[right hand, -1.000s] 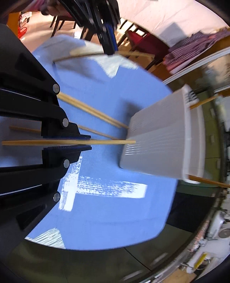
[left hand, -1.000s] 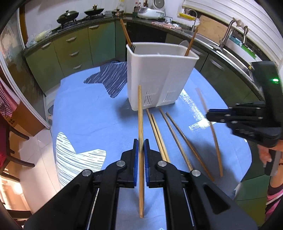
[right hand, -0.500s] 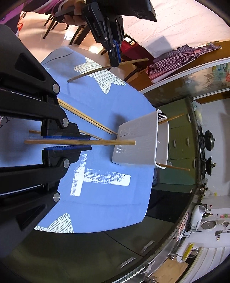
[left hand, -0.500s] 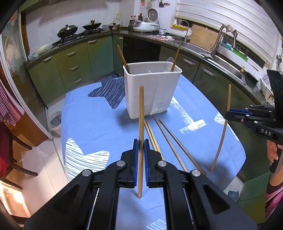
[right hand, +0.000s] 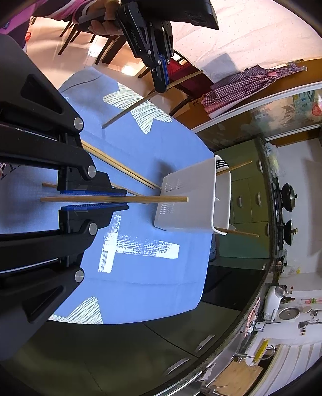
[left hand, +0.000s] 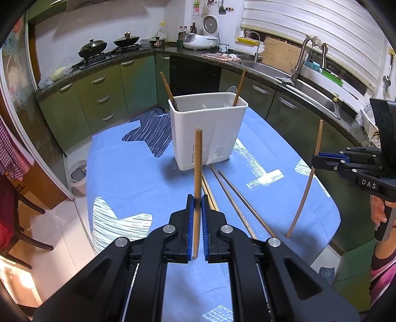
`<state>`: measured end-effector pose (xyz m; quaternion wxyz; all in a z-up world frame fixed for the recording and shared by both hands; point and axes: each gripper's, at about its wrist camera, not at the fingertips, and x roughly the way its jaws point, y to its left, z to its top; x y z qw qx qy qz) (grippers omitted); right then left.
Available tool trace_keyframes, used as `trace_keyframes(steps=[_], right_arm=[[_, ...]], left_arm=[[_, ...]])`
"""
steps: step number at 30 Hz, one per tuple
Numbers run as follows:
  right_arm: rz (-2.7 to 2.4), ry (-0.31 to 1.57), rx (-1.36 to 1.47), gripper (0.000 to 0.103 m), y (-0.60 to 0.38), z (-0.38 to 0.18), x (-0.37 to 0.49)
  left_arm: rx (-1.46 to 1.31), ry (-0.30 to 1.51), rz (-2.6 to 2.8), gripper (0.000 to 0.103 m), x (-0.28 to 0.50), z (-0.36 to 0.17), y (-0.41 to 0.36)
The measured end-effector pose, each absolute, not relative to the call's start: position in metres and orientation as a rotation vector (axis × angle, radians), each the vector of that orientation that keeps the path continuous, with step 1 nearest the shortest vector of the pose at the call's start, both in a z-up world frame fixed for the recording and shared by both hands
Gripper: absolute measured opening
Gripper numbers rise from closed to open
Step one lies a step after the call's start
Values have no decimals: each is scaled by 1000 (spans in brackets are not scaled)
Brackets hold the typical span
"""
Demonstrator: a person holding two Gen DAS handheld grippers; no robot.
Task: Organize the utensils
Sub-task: 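Grasp another wooden chopstick with the right tool while the left tool holds its chopstick upright, then carry the chopstick into the white holder and open the left tool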
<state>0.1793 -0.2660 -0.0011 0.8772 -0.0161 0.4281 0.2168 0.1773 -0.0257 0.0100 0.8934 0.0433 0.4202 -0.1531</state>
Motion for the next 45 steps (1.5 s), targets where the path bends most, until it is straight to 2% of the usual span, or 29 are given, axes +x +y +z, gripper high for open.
trace_keyframes(steps=[11,18,35,39,45], right_arm=[[447,888,-41,7,-270,2,179],[444,885,-39,7,-273,2,180],[435,883,-9,7,-286,-1,185],[437,881,-6,7,-288,-1,184],[439,878,-6,7,-290,-1,183]], left_arm=[[86,853,-327,6,182,20,-27],[100,818,-333,6,193,47,-36],[81,575,-279,6,253,171,-64],[75,552,-263,6,269,178,-70],[83,573,-243,6,302,156,-79]])
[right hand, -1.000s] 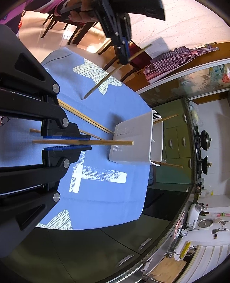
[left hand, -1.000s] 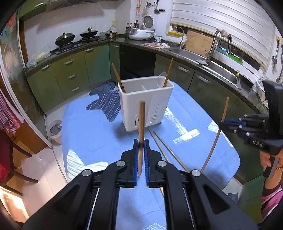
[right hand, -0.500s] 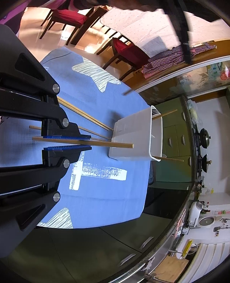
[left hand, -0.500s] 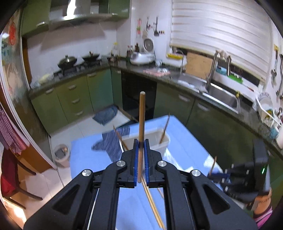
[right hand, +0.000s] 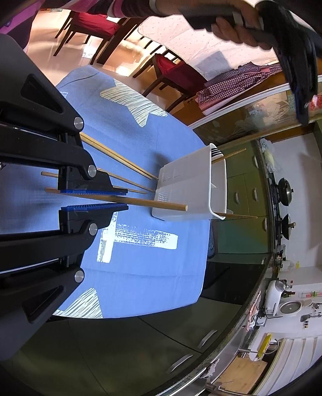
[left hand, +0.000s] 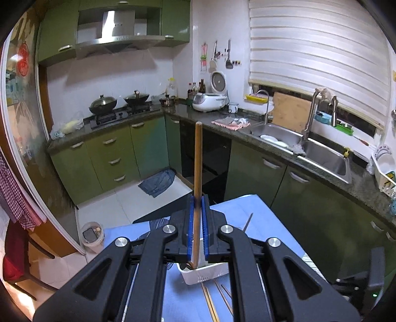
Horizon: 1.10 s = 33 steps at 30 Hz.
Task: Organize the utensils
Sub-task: 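Carry the chopstick into the white holder and open the left tool, then lower the chopstick into the white holder and open the right tool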
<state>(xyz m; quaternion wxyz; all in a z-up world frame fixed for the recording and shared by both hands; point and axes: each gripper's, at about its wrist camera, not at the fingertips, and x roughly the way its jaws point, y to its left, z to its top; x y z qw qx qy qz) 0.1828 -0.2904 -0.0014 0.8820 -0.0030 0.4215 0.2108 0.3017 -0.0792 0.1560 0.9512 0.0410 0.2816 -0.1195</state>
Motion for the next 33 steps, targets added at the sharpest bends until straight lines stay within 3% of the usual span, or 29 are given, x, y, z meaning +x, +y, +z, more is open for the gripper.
trace_keyframes(steps=[9,11,13,16,21,33], right_arm=[[446,881,-11,7,-290,-1,183],[443,880,-12,7,-290,1,183],[440,874,-11,7,-290,4,185],[435,853,-13,7,-290,16,189],[437,749,-8,7,-283,64,201],[406,555,98,7,-260,169,278]], left_arm=[[97,679,-237,6,331,99,-82],[97,697,-236,12,330,90,-79],[78,708,-244,25,327,86,-74],[69,695,-250,25,313,90,-66],[57,677,-267,32,283,99,-50],[75,661,-264,32,227,103,-14]])
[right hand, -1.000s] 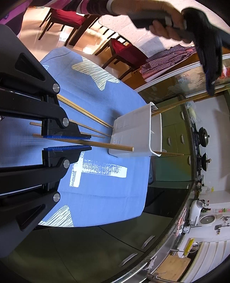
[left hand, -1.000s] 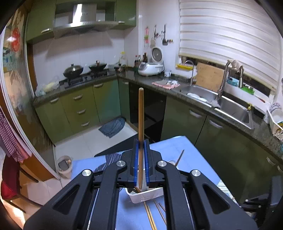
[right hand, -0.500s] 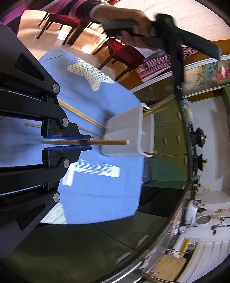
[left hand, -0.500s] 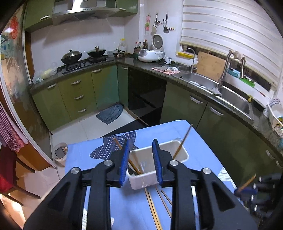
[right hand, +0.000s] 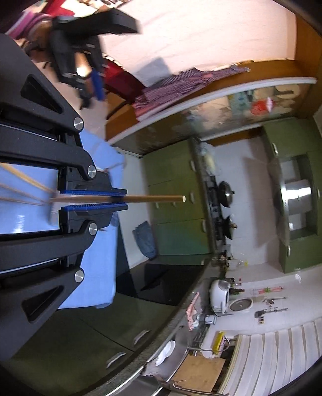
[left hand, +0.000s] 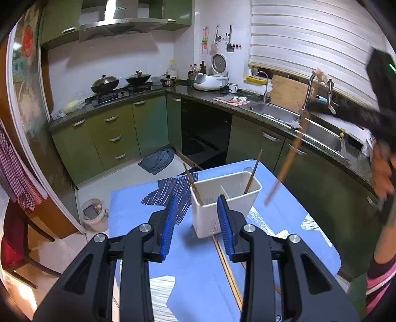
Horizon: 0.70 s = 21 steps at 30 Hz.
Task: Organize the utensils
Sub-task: 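Lower the chopstick into the white holder and open the right tool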
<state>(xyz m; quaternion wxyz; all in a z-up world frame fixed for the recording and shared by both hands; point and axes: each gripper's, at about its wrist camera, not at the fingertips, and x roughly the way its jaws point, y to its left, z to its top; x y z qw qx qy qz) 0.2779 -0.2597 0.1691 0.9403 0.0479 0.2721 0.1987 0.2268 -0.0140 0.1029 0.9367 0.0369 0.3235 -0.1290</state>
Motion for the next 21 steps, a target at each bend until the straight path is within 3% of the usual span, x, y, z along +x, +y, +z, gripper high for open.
trace_keyframes(steps=[8,18,21], right_arm=[[352,640,83,7,-231,143,346],[356,745,33,7,-214,85,355],[373,715,48,16,-220,93,340]], left_arm=[[55,716,-274,32,220,86,-1],[58,769,-283,33,218,68,-1],[64,774,-284,34,217,66,-4]])
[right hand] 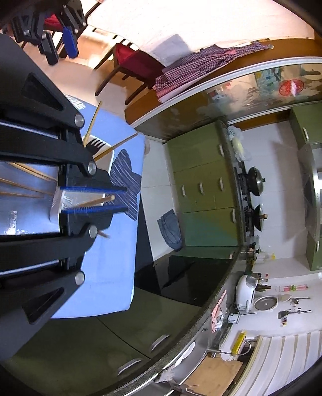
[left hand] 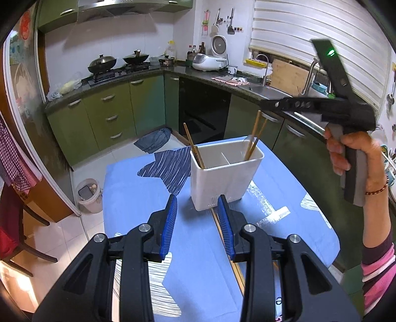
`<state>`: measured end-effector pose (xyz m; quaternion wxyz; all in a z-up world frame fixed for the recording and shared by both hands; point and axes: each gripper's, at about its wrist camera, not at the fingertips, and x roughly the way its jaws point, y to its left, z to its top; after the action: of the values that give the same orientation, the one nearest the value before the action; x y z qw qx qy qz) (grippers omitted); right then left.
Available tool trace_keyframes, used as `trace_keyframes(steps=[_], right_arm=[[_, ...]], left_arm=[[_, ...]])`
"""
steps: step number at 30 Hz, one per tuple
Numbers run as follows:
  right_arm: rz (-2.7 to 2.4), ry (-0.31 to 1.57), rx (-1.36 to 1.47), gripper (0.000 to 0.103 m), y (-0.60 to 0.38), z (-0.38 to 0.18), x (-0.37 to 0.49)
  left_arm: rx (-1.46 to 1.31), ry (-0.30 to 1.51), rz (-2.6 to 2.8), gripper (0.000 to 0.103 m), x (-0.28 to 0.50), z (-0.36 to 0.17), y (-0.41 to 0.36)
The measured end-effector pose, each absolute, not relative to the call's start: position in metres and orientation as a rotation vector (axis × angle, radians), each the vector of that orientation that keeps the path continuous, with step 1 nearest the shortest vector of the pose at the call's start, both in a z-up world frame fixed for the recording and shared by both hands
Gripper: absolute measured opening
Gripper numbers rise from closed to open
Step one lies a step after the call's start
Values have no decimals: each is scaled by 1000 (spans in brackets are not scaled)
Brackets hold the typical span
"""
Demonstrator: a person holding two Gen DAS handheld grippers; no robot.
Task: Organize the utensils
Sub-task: 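Lower the chopstick into the white holder and open the right tool, then grasp a wooden chopstick beside the holder with the left tool and lift it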
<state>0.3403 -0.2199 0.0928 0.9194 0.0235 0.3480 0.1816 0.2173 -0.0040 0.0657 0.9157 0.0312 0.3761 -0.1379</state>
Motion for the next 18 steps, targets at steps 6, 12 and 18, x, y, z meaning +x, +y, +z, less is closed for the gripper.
trace_keyframes(steps=[6,12,18], right_arm=[[419,668,69,25,-248,101,282],[376,769,49,27,-280,41,237],[315,904,112,27,-319,-35,229]], left_arm=[[83,818,-297,37,225,44,-23],[111,935,-307,37,242,-9,-52],[124,1055,-271,37,264,-66,-75]])
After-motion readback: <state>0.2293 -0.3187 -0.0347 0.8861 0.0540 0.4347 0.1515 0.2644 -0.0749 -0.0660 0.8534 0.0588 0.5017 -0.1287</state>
